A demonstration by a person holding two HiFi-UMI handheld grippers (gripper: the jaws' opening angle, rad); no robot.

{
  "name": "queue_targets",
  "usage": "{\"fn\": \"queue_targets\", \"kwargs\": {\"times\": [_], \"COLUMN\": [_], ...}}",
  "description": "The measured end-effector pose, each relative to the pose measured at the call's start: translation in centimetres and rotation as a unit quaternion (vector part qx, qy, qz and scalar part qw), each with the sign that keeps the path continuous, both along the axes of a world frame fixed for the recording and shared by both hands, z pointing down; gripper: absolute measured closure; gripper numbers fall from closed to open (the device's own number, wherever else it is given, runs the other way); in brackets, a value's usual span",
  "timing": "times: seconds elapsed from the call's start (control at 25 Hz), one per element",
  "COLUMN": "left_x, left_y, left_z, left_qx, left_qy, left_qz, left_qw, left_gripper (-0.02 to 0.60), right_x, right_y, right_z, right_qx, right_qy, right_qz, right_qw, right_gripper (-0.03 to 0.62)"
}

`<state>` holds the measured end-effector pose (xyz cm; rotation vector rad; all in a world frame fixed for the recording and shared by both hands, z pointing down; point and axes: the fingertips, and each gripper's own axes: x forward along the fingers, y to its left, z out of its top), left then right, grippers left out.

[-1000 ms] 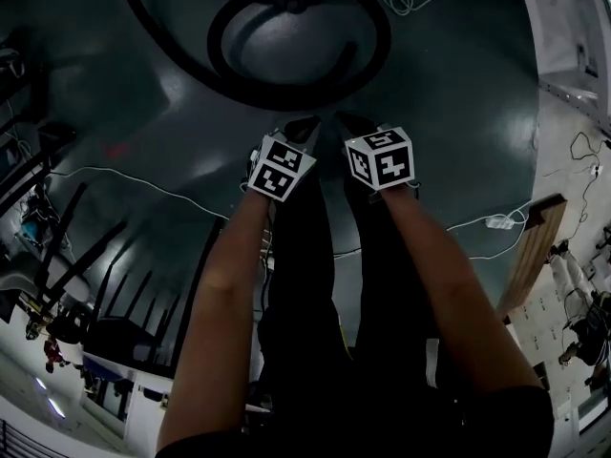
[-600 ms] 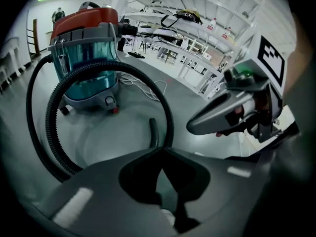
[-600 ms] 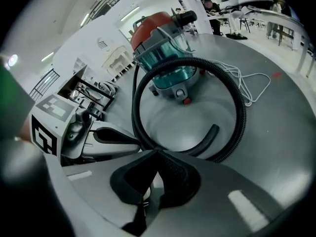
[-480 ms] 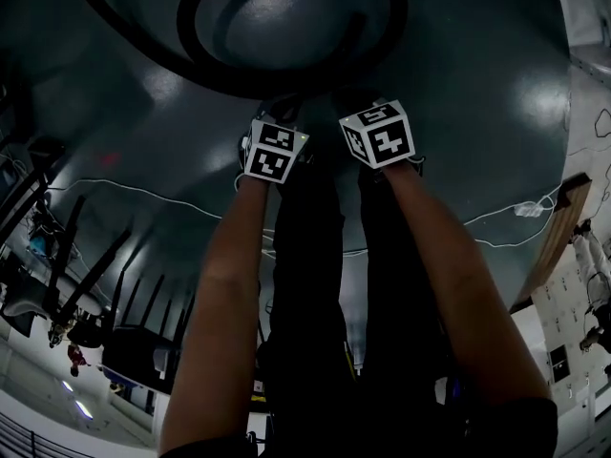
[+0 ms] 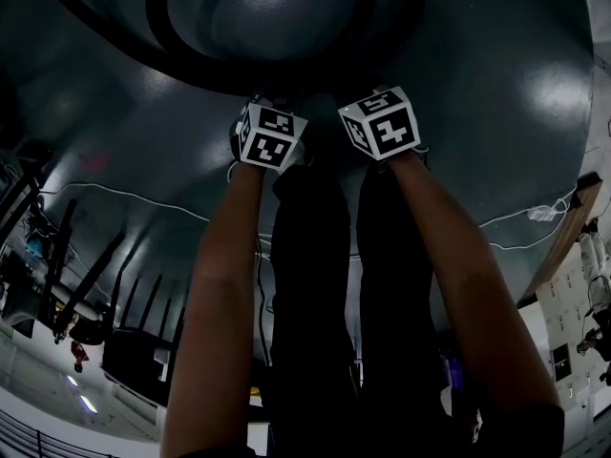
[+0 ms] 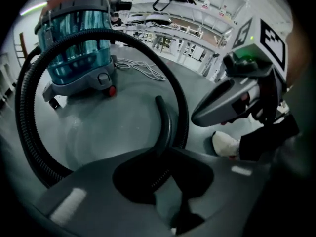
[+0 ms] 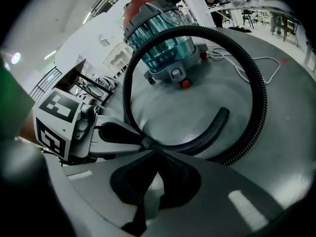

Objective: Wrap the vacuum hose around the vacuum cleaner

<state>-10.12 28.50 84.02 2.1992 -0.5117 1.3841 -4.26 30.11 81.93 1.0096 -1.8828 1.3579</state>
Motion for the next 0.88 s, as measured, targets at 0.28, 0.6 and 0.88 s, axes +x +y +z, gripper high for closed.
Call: {"fn": "queue_targets", "kwargs": {"times": [0.28,0.6,0.88], "left_x": [0.6,2.1,2.7], "left_y": [-0.4,0.7,1.1], "left_z": [3.7,6.5,8.5], "left_qx": [0.009,0.003,-0.017], "left_qy": [-0.015,-0.040,-0.052], "left_qz": [0.076,0.167,0.228], "left_qw": [0.9969,0.9851,0.9721], "left_gripper": [0.454,0.383,0.365], "right_x": [0.2,1.2,1.1], "right_y": [-0.4,-1.3,-1.3], "right_z": [3.4,5.3,6.0], "right_qx": [-0.003,0.002,0.003], "right_qy": [0.003,0.004,0.005], "right_qz": [0.002,0.010,0.005], "right_qw": [1.000,1.000,1.000], "right_gripper": [0.599,0.599,0.599]}}
